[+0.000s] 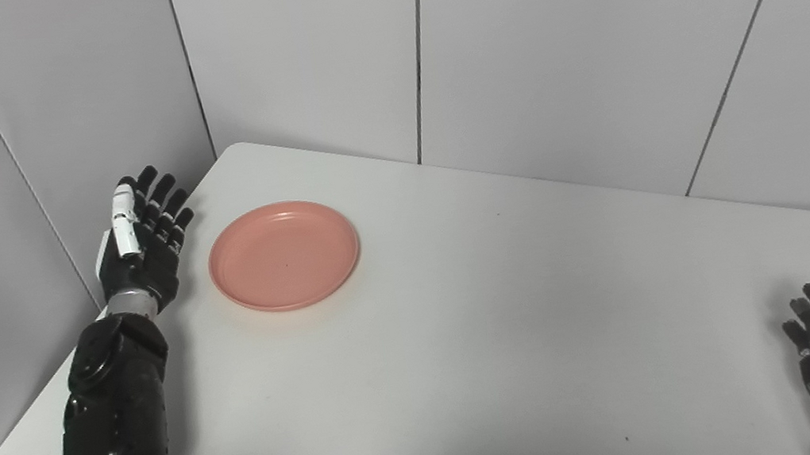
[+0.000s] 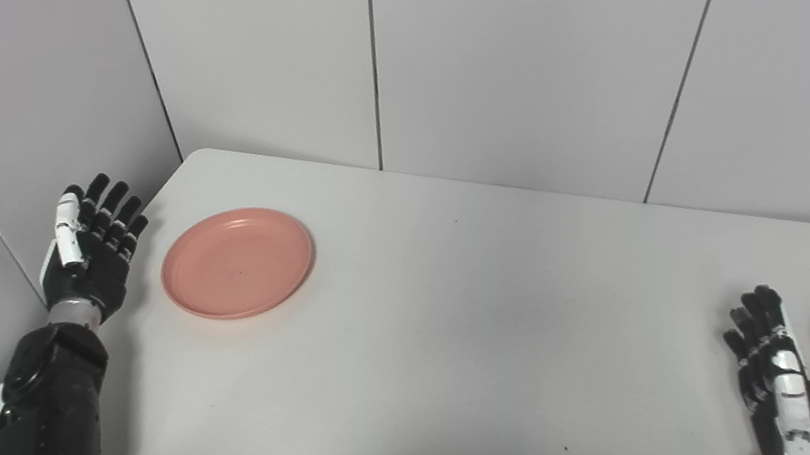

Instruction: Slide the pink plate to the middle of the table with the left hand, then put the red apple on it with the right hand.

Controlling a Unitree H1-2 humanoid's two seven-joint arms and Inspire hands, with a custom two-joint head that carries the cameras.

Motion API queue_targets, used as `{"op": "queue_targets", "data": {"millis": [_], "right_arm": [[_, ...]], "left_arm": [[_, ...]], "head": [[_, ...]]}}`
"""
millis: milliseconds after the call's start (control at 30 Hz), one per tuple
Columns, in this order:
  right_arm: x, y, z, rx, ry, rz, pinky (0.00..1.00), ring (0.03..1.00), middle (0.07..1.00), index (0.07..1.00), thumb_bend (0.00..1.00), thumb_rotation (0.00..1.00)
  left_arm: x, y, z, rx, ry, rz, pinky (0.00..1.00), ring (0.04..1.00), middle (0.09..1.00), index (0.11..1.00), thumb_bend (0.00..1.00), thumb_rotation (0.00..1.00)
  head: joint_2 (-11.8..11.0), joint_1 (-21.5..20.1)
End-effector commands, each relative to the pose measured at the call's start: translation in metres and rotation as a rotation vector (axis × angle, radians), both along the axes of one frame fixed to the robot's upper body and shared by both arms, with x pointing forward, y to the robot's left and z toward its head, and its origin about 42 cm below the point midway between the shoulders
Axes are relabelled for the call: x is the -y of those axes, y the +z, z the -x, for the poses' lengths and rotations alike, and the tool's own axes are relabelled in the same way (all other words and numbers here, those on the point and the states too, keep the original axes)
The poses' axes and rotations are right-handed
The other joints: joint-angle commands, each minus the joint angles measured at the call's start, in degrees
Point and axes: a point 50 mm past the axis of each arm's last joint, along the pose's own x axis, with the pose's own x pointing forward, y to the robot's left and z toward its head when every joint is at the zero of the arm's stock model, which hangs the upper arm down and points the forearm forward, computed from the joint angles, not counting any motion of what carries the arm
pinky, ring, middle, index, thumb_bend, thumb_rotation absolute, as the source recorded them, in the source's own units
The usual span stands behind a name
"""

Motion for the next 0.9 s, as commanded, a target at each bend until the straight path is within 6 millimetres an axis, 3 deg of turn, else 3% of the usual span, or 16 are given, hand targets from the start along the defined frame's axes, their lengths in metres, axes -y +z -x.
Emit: {"op": "queue_targets", "data": {"millis": [0,267,867], "right_arm": [[0.005,-0.032,0.022,-0.119,-0.012,-0.014,1.0,1.0,1.0,1.0,0.25,1.0],[0.006,-0.031,0.022,-0.117,-0.011,-0.012,1.0,1.0,1.0,1.0,0.24,1.0],[0.007,-0.031,0.022,-0.117,-0.01,-0.01,1.0,1.0,1.0,1.0,0.27,1.0]], "left_arm": [[-0.001,0.017,-0.007,0.089,-0.009,-0.002,0.99,0.957,0.945,0.92,0.26,1.0],[-0.002,0.006,-0.005,0.074,-0.047,0.008,1.0,0.982,0.969,0.954,0.27,1.0],[0.005,-0.016,-0.012,0.003,-0.047,-0.014,0.99,0.947,0.932,0.911,0.3,1.0]], "head": [[0.0,0.0],[0.2,0.1],[0.5,0.0]]}}
